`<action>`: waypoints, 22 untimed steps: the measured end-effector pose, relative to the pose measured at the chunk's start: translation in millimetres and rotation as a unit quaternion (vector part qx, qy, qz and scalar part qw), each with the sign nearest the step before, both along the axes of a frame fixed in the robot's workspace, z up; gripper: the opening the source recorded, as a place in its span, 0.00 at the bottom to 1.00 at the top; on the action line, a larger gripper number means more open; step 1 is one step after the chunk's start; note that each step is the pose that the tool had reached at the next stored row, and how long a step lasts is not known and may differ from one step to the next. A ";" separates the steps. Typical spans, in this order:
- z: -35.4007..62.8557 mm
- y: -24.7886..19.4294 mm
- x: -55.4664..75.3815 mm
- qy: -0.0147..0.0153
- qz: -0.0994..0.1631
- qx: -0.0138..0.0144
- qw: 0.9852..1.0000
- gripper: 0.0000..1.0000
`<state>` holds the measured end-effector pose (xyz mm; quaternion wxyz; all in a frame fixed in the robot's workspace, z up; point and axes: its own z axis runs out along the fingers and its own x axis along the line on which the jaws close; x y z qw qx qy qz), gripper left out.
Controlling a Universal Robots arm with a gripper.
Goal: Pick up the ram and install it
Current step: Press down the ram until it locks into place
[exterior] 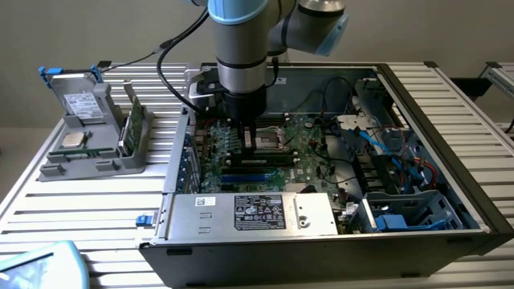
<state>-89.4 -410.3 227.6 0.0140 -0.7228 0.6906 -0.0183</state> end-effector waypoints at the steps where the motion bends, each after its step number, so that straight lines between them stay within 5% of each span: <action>1: -0.3 0.0 0.0 0.000 0.000 0.000 1.000 0.10; 14: 0.5 0.2 0.1 0.000 0.000 0.001 1.000 0.10; 22: 5.3 0.0 3.9 0.003 0.000 0.001 1.000 0.10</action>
